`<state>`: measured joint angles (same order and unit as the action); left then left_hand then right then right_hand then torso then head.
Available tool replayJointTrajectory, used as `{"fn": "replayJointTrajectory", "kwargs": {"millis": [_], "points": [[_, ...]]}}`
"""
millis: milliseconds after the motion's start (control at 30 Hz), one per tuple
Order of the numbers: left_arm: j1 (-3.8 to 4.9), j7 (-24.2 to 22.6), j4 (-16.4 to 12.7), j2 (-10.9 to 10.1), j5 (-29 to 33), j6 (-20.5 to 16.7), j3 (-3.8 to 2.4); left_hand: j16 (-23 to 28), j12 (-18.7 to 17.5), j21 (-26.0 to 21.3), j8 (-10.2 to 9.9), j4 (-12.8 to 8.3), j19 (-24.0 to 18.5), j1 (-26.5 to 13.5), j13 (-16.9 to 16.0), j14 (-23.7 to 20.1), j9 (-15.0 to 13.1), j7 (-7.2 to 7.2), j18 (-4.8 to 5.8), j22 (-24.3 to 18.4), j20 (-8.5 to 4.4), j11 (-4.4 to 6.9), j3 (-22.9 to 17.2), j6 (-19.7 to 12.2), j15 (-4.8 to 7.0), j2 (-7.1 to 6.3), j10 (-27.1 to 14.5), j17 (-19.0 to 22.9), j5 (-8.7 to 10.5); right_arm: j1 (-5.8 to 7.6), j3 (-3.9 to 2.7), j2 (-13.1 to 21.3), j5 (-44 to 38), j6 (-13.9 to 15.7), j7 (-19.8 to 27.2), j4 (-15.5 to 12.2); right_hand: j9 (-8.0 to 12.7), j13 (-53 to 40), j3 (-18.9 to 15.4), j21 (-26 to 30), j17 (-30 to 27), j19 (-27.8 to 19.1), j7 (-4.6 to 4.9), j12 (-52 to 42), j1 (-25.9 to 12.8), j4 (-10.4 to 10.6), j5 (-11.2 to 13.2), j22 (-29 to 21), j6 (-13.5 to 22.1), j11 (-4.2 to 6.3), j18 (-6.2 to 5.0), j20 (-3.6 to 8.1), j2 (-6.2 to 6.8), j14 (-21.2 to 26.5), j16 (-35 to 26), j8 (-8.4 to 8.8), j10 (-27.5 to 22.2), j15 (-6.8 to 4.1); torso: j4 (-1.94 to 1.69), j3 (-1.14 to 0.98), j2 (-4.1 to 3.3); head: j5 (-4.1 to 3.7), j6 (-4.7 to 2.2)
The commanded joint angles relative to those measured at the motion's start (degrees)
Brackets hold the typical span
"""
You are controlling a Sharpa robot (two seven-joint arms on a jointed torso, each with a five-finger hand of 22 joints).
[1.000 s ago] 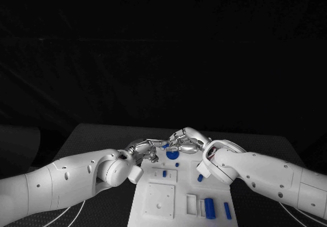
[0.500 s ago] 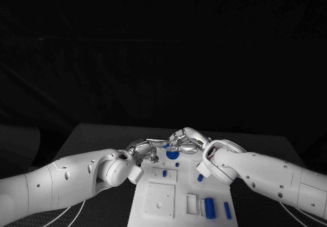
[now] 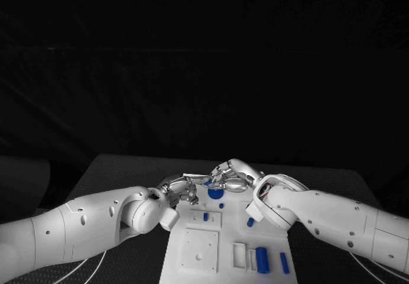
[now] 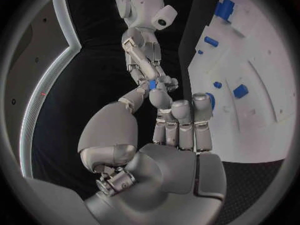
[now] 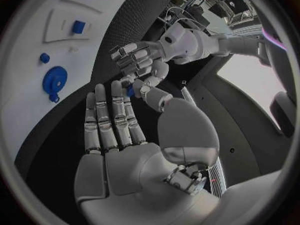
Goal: Assemble the parts on the task board
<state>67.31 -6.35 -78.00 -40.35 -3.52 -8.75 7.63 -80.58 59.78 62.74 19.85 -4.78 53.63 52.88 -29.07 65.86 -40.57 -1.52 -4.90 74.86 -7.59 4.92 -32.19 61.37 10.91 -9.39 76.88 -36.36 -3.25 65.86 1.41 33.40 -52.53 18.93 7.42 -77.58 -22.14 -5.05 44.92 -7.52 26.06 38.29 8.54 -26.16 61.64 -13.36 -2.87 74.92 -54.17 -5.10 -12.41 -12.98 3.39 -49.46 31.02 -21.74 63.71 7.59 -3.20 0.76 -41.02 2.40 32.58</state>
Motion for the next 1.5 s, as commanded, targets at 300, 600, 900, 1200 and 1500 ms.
{"fn": "replayJointTrajectory", "kwargs": {"millis": [300, 600, 900, 1200, 1500], "points": [[0.07, -0.76, -0.27, 0.14, 0.40, 2.23, -0.05, 0.19, 0.22, -0.31, -2.55, 2.39, -0.98, -4.31, -0.35, -0.73, 0.69, -1.00, 1.19, 0.18, -7.20, -0.92, -0.05, -1.36, -0.87, -0.27, -0.73, -0.23, -4.32, -0.05, 0.01, -0.09, -0.62, -0.68, 0.71, -0.21, -0.69, -0.10, 0.48, -0.04, 0.14, 0.44, -0.73, 0.46, -0.31, -0.22, 0.11, 1.26, -1.07, 0.10, -0.48, 0.01, -0.52, -0.32, 0.39, -0.27, 0.52, 0.19, 0.01, 0.00, 0.00, -0.06, 0.06], [0.06, -0.48, 0.12, 0.03, -0.04, 2.60, -0.05, -0.08, 0.58, -0.08, -2.50, 0.41, -1.19, -5.20, -0.54, -0.97, -0.11, -0.60, 1.25, 0.58, -7.26, -0.57, -0.15, 0.43, -0.58, 0.68, -1.04, -0.37, -11.75, -0.07, 0.01, 0.01, -0.64, -0.34, 0.67, 0.10, -0.73, -0.11, 0.54, -0.01, 0.18, 0.42, -0.75, 0.53, -0.34, -0.30, 0.11, 1.26, -1.09, 0.12, -0.48, 0.01, -0.53, -0.32, 0.41, -0.30, 0.59, 0.20, -0.01, 0.00, 0.00, -0.19, 0.09], [0.05, -0.57, 0.43, 0.00, -0.15, 2.75, -0.04, -0.12, 0.62, -0.10, -2.19, 0.40, -1.18, -7.36, -0.52, -1.05, -0.92, -0.34, 1.33, 0.62, -7.26, -0.36, 0.06, 1.41, -0.40, 0.77, -1.12, -0.35, -15.71, -0.10, 0.01, 0.18, -0.27, -0.71, 0.71, 0.04, -0.75, -0.12, 0.60, 0.00, 0.21, 0.41, -0.76, 0.58, -0.36, -0.35, 0.11, 1.25, -1.10, 0.13, -0.48, 0.01, -0.57, -0.31, 0.42, -0.32, 0.64, 0.20, 0.00, 0.01, -0.02, -0.22, 0.13], [0.05, -0.40, 0.56, -0.17, -0.15, 2.70, -0.03, -0.20, 0.70, -0.06, -2.23, -1.24, -1.24, -8.89, -0.51, -1.16, -2.19, -0.25, 1.31, 0.74, -7.38, -0.23, 0.10, 1.30, -0.27, 2.00, -1.21, -0.33, -17.33, -0.11, 0.01, 0.32, 0.23, -0.90, 0.75, 0.21, -0.78, -0.13, 0.68, 0.04, 0.24, 0.39, -0.76, 0.68, -0.39, -0.43, 0.11, 1.25, -1.08, 0.13, -0.47, 0.01, -0.65, -0.28, 0.42, -0.32, 0.66, 0.21, 0.00, 0.00, 0.00, -0.18, 0.19], [0.05, 0.82, 0.73, -0.20, -1.97, 4.32, 0.00, -0.27, 0.77, 0.05, -2.01, -3.51, -1.04, -8.40, -0.47, -1.14, -3.44, -0.02, 1.28, 0.78, -7.51, -0.02, -0.71, 1.83, -0.07, 1.21, -1.20, -0.29, -17.47, -0.11, 0.01, 0.32, 0.52, -1.03, 0.80, 0.11, -0.80, -0.13, 0.72, 0.06, 0.27, 0.38, -0.76, 0.75, -0.43, -0.48, 0.11, 1.25, -1.07, 0.12, -0.46, 0.00, -0.71, -0.25, 0.42, -0.32, 0.69, 0.22, -0.02, -0.02, -0.03, -0.21, 0.28]]}}
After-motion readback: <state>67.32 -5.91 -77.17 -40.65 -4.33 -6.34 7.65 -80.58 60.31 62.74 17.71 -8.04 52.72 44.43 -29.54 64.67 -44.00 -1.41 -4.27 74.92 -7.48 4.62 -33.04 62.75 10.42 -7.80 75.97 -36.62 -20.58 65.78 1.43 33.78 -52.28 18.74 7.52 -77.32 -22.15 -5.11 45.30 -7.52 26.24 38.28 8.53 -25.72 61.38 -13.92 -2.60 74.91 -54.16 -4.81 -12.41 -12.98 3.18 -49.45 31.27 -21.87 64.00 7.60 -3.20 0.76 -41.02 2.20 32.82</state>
